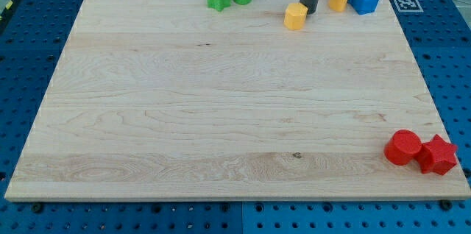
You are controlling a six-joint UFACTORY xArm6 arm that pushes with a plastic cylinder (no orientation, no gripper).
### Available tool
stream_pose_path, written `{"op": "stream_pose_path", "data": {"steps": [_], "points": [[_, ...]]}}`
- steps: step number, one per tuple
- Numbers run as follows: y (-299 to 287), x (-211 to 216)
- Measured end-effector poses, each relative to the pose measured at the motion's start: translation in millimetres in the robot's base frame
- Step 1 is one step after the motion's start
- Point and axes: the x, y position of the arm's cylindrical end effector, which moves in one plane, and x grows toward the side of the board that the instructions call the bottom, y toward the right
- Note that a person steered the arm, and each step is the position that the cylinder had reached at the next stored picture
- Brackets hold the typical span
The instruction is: Slide the yellow hexagon into the green star
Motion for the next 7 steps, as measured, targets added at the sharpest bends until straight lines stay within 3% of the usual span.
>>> {"op": "stream_pose_path", "data": {"steps": [2, 4, 7], "points": [[39, 6], [-76, 42], [-95, 26]]}}
